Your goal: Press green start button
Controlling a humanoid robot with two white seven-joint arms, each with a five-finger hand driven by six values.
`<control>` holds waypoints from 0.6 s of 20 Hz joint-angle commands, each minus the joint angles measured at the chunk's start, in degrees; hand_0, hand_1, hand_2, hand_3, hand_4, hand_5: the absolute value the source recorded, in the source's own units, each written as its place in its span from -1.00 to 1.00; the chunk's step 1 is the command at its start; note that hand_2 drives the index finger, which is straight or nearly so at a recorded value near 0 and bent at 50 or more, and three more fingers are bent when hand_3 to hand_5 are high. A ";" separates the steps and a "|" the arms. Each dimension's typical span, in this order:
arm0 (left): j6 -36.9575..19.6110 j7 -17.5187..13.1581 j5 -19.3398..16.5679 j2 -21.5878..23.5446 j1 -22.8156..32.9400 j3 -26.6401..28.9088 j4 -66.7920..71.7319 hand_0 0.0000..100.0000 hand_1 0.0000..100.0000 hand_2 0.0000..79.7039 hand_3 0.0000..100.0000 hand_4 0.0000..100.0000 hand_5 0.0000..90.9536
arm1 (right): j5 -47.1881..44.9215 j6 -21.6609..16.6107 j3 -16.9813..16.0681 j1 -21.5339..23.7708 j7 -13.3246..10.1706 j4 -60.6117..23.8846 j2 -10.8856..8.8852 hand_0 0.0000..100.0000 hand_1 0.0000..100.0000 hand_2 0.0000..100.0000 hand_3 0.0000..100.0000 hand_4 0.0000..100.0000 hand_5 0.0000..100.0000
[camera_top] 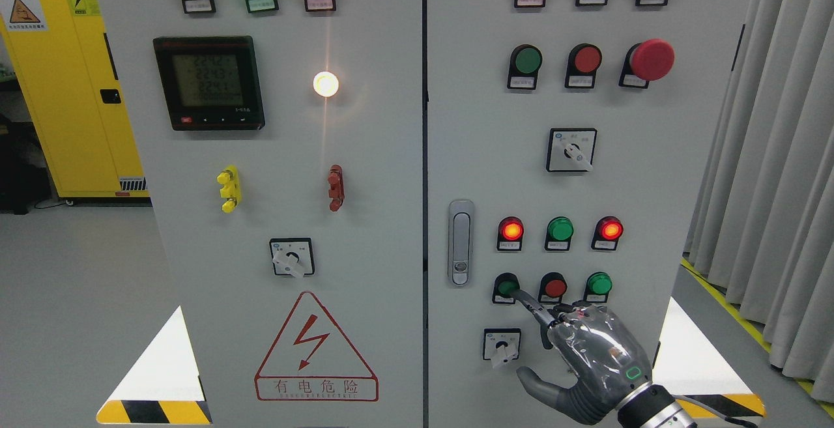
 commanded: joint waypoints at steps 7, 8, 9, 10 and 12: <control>-0.02 -0.03 0.00 -0.01 -1.23 0.00 -1.58 -0.76 0.11 -1.00 -1.00 -1.00 -1.00 | -1.20 0.20 -0.61 1.98 -0.06 -2.73 0.37 -0.26 0.14 -1.00 0.39 0.38 0.09; -0.02 -0.03 0.00 -0.01 -1.23 0.00 -1.58 -0.76 0.11 -1.00 -1.00 -1.00 -1.00 | -1.38 0.20 -0.70 2.59 -0.15 -3.53 0.46 -0.26 0.14 -1.00 0.39 0.38 0.09; -0.02 -0.03 0.00 -0.01 -1.23 0.00 -1.58 -0.76 0.11 -1.00 -1.00 -1.00 -1.00 | -2.33 0.28 -0.70 2.95 -0.15 -4.40 0.72 -0.26 0.14 -1.00 0.39 0.38 0.09; -0.02 -0.03 0.00 -0.01 -1.23 0.00 -1.58 -0.76 0.11 -1.00 -1.00 -1.00 -1.00 | -4.95 0.37 -0.62 3.30 -0.06 -4.85 1.07 -0.25 0.14 -1.00 0.39 0.38 0.09; -0.02 -0.03 0.00 -0.01 -1.23 0.00 -1.58 -0.76 0.11 -1.00 -1.00 -1.00 -1.00 | -11.63 0.55 -0.62 4.27 0.11 -5.38 1.60 -0.23 0.13 -1.00 0.38 0.37 0.09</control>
